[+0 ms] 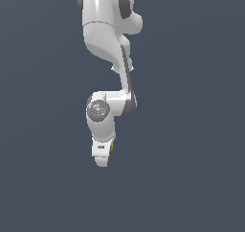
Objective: Pick up the object and move it to a goal position.
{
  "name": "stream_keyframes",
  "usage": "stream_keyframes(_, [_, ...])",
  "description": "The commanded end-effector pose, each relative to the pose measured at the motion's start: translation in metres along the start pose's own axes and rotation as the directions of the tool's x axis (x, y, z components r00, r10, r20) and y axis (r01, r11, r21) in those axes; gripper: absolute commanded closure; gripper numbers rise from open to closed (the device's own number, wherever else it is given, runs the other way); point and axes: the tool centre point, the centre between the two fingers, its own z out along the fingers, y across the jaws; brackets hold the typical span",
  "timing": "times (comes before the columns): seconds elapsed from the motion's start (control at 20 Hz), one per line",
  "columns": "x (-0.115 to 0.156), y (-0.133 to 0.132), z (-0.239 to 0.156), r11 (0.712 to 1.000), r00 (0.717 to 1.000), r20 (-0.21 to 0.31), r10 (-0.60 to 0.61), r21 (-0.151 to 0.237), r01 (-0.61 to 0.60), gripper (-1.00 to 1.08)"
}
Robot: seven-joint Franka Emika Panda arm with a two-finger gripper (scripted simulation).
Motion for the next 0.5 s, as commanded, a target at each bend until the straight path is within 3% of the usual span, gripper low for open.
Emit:
stream_keyframes(0.0, [0.011,0.000,-0.011,1.000,1.000,0.000,-0.001,-0.002,0.001,1.08])
stream_keyframes(0.45, [0.081,-0.001,-0.081,1.000,1.000,0.001,-0.002,-0.002,0.002,1.08])
